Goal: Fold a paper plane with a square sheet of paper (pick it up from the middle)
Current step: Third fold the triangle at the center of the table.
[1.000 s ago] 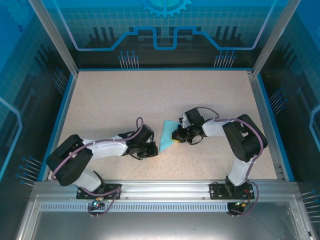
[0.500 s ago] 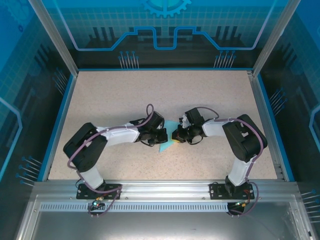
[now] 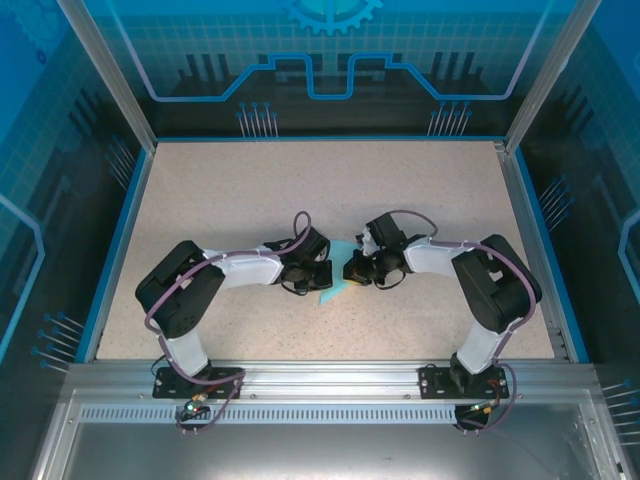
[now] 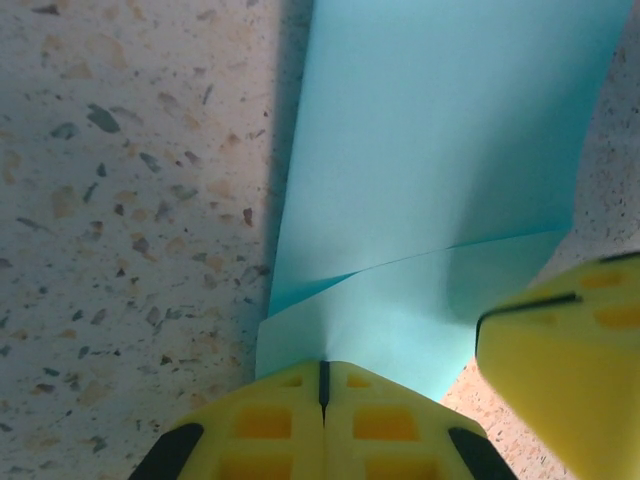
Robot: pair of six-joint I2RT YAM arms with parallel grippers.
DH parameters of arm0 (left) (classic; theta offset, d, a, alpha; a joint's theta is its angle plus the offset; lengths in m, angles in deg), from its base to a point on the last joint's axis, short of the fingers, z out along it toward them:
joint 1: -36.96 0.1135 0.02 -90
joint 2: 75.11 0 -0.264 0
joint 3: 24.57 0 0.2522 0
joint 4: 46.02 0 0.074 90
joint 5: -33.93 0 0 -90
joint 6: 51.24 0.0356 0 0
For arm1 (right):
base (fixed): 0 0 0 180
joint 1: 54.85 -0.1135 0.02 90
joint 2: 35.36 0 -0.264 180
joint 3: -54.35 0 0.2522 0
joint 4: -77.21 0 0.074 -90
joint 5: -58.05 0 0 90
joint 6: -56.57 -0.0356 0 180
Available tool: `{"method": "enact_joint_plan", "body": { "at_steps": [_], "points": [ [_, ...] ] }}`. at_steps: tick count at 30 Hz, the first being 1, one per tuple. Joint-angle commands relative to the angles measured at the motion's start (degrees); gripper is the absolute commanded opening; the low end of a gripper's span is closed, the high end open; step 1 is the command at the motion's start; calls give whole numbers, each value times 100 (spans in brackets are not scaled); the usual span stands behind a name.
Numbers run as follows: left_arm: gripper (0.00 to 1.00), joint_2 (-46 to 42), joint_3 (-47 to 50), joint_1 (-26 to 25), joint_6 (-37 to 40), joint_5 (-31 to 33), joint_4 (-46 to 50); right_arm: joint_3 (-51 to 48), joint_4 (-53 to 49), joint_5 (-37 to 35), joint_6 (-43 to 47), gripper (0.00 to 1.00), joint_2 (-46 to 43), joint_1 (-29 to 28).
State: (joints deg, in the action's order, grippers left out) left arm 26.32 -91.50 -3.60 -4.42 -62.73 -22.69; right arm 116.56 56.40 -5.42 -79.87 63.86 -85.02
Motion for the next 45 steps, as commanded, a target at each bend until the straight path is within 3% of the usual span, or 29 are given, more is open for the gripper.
{"method": "enact_joint_plan", "body": {
  "at_steps": [1,9,15,30,39,45],
  "points": [
    [4,180,152,22,169,195,263,92,-113,-24,-50,6,-85,-207],
    [4,232,105,29,247,220,304,-100,198,-75,-190,3,464,-51],
    [2,327,121,22,309,310,353,-454,202,-160,-241,5,193,277],
    [1,407,149,22,424,393,463,-656,401,533,-49,7,-14,1386],
    [1,391,50,25,445,314,475,-423,152,342,-130,11,-632,864],
    [2,378,15,28,423,277,455,-128,241,210,-336,9,-134,361]
  ]
}}
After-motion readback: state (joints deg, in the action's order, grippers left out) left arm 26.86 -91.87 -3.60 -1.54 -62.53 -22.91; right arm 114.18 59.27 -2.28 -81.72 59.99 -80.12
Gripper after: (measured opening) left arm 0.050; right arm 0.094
